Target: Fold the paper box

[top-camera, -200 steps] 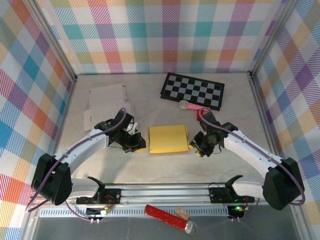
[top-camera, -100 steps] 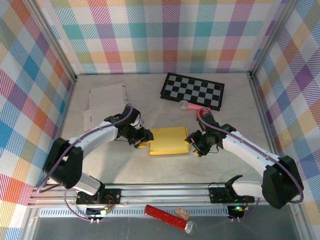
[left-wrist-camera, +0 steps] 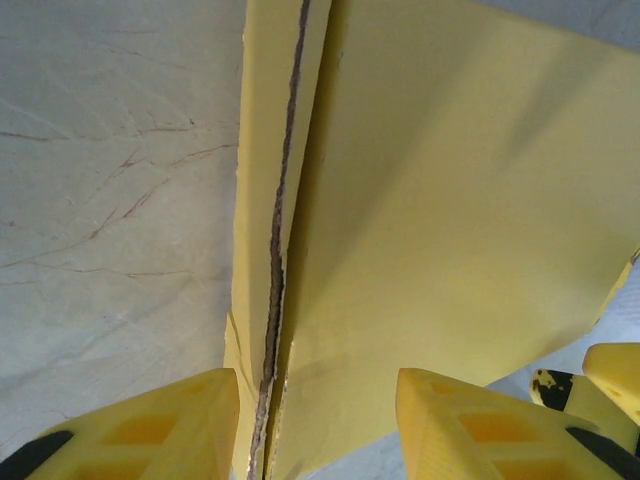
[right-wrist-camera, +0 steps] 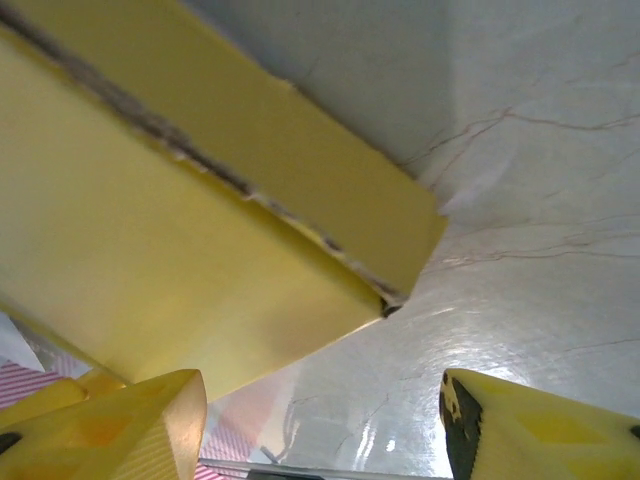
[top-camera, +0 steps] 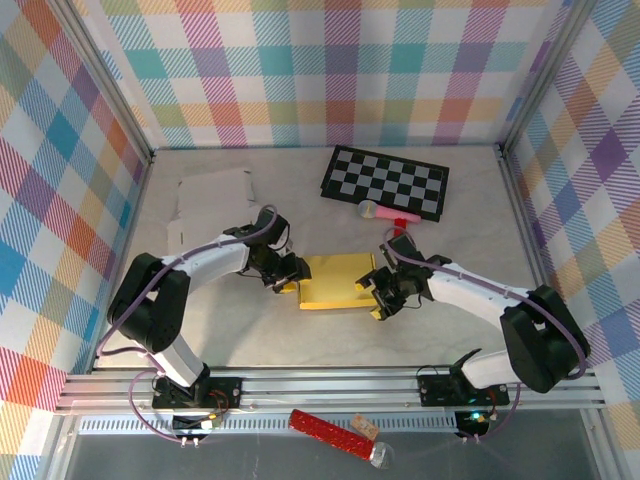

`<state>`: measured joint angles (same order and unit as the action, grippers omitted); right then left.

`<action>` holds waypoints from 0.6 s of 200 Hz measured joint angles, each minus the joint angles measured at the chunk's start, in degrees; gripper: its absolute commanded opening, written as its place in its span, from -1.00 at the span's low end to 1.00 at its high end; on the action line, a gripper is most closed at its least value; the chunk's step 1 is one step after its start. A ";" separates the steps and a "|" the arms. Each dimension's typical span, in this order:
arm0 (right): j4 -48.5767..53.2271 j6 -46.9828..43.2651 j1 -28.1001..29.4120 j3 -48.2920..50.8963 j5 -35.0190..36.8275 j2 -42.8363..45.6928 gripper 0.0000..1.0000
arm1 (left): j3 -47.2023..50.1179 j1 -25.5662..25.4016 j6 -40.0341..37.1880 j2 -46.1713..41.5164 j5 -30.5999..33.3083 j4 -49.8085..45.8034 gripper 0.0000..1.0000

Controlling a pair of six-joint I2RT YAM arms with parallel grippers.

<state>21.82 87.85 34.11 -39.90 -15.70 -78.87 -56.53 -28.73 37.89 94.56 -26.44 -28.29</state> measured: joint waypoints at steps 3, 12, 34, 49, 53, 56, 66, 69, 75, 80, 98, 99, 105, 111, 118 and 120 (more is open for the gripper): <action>-0.20 0.09 0.00 0.17 0.09 0.04 0.28 | 0.00 0.00 0.00 0.04 0.00 -0.02 -0.12; -1.33 0.55 0.00 0.96 0.48 0.13 0.28 | 0.00 0.00 -0.20 0.42 -0.02 0.04 -0.13; -6.23 1.95 0.00 3.26 1.57 0.07 0.24 | 0.00 0.00 -0.48 1.53 -0.04 0.04 -0.19; -9.35 2.73 0.00 3.91 2.25 -0.68 0.13 | -0.07 0.00 -1.14 2.19 -0.04 -0.02 -0.24; -9.99 2.69 0.00 3.91 2.47 -0.92 0.09 | -0.13 0.00 -1.18 2.40 -0.07 -0.02 -0.25; -10.43 3.04 0.00 3.93 2.71 -1.05 0.05 | -0.22 0.00 -1.44 2.51 -0.07 -0.04 -0.26; -12.41 3.02 0.00 4.13 3.41 -1.36 -0.06 | -0.61 0.00 -1.68 2.91 -0.09 -0.02 -0.28; -13.07 3.43 0.00 4.28 3.74 -1.36 -0.10 | -0.72 0.00 -1.75 2.99 -0.11 0.02 -0.29; -14.25 3.52 0.00 4.59 4.31 -1.36 -0.16 | -0.94 0.00 -1.92 3.17 -0.13 0.04 -0.30; -15.15 3.45 0.00 4.90 4.68 -1.36 -0.20 | -1.05 0.00 -1.99 3.30 -0.28 0.04 -0.31; -17.99 3.89 0.00 6.25 5.66 -1.36 -0.23 | -1.07 0.00 -2.40 3.69 -0.90 0.28 -0.32; -18.16 3.89 0.00 6.36 5.66 -1.36 -0.23 | -1.07 0.00 -2.43 3.72 -0.92 0.31 -0.32; -18.84 4.09 0.00 6.75 5.75 -1.36 -0.26 | -1.07 0.00 -2.58 3.82 -1.05 0.42 -0.32; -19.65 4.33 0.00 7.19 5.90 -1.33 -0.29 | -1.07 0.00 -2.67 3.89 -1.16 0.46 -0.32; -20.50 4.48 0.02 7.69 6.12 -1.31 -0.30 | -1.07 0.00 -2.78 3.96 -1.25 0.46 -0.33; -20.74 4.50 0.02 7.85 6.19 -1.29 -0.31 | -1.07 0.00 -2.80 3.98 -1.33 0.46 -0.33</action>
<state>1.08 92.36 34.13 -32.05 -9.52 -80.16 -57.60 -28.73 35.09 98.54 -27.77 -27.83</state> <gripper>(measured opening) 0.359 0.339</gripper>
